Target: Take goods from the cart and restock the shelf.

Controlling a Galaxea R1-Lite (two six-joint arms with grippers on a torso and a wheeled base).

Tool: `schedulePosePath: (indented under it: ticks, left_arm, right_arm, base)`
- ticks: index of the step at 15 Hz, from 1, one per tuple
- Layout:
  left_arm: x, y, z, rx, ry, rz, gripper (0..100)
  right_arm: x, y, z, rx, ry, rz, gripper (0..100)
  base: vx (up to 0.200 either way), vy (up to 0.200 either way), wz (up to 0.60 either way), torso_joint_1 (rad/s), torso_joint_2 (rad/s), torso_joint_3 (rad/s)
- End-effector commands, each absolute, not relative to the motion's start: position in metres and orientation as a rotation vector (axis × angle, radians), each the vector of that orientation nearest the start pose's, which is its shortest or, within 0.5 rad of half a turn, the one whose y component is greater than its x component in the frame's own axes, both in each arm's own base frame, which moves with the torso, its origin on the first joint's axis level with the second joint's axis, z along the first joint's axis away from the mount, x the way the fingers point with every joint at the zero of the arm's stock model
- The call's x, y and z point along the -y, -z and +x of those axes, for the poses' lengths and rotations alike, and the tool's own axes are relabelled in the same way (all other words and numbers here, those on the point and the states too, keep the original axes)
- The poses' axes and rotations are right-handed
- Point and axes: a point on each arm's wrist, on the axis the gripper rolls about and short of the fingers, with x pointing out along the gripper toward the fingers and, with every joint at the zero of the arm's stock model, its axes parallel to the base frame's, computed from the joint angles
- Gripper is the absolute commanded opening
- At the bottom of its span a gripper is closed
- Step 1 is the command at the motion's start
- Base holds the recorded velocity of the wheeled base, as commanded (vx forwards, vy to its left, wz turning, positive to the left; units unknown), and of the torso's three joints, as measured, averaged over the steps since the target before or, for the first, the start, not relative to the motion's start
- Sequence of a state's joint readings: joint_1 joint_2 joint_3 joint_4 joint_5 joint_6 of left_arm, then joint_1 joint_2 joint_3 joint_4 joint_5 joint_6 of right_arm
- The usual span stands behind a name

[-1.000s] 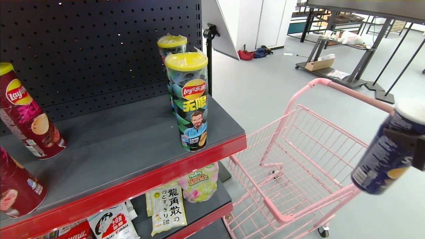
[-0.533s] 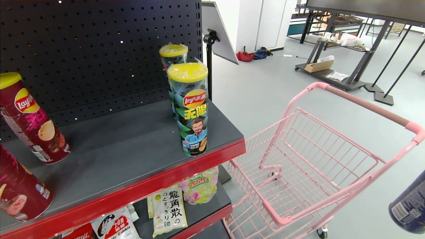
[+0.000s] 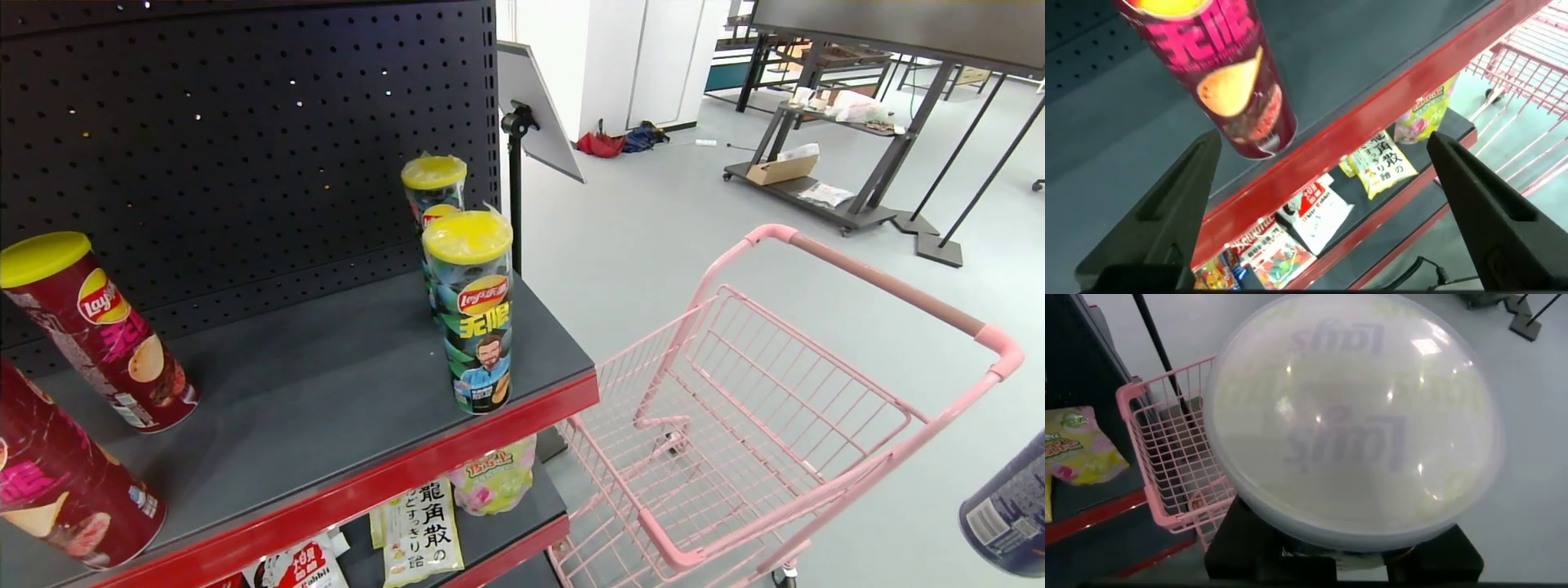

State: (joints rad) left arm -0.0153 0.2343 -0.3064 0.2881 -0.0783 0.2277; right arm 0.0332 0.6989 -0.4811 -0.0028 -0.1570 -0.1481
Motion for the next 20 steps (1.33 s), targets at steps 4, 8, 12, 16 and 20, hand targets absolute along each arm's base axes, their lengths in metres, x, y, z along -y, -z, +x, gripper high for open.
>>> schedulePosePath:
  ticks: [4,8,12,16,20]
  left_arm:
    - [0.001,-0.136,-0.023,-0.202,0.112,0.22,100]
    - [0.001,-0.136,-0.024,-0.201,0.112,0.22,100]
    - [0.001,-0.136,-0.024,-0.199,0.112,0.221,100]
    - [0.001,-0.135,-0.024,-0.202,0.111,0.223,100]
    - [0.0,-0.132,-0.023,-0.219,0.053,0.307,100]
  right_arm:
    - [0.001,-0.204,0.058,-0.236,0.105,-0.17,0]
    - [0.002,-0.198,0.056,-0.246,0.104,-0.171,0]
    - [0.002,-0.195,0.055,-0.255,0.102,-0.172,0]
    - [0.001,-0.189,0.054,-0.259,0.098,-0.173,0]
    - [0.002,-0.185,0.045,-0.233,0.097,-0.171,0]
  base:
    - [0.0,0.0,0.0,0.162,-0.37,-0.215]
    - [0.0,0.0,0.3,0.028,-0.06,-0.035]
    - [0.0,0.0,0.6,0.008,-0.01,0.0]
    - [0.0,0.0,0.6,0.002,0.0,0.001]
    - [0.0,0.0,0.0,0.0,0.0,0.0]
